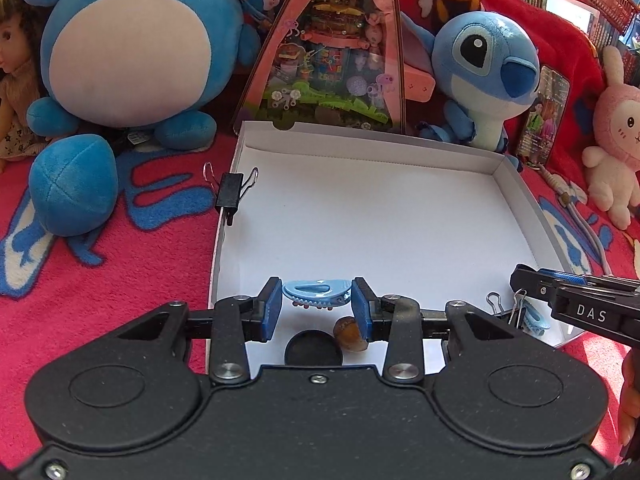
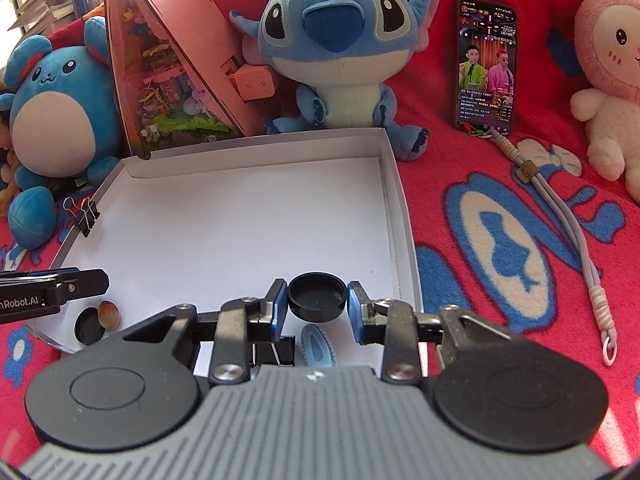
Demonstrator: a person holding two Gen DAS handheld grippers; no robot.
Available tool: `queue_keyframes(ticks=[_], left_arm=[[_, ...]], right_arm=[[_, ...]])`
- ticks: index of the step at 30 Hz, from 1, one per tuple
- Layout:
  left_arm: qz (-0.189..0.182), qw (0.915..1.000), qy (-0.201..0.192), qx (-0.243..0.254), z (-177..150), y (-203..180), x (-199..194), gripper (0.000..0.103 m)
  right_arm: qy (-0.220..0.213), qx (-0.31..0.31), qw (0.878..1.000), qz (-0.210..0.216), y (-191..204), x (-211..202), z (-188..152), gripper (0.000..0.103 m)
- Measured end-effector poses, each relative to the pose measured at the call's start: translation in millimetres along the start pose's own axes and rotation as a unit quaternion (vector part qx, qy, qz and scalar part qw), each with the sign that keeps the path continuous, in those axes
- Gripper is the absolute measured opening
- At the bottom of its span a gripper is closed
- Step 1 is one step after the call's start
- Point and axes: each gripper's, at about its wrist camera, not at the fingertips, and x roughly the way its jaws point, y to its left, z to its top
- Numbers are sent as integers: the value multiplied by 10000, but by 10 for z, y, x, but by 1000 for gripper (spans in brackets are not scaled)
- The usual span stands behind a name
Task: Organize rigid objects
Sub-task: 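Open the left gripper to drop the hair clip while the right gripper releases the lid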
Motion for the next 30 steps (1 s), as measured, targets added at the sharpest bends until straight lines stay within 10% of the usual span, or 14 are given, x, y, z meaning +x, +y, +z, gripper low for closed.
queue_keyframes(ticks=[23,30], left_arm=[[84,9999,-43,116,-82,-21,77,36],[1,9999,-84,73,-83,-2,26,41]], right_arm=[[84,117,9999,58,-10,83,-7,37],[29,201,9997,140,-32,44,-8,55]])
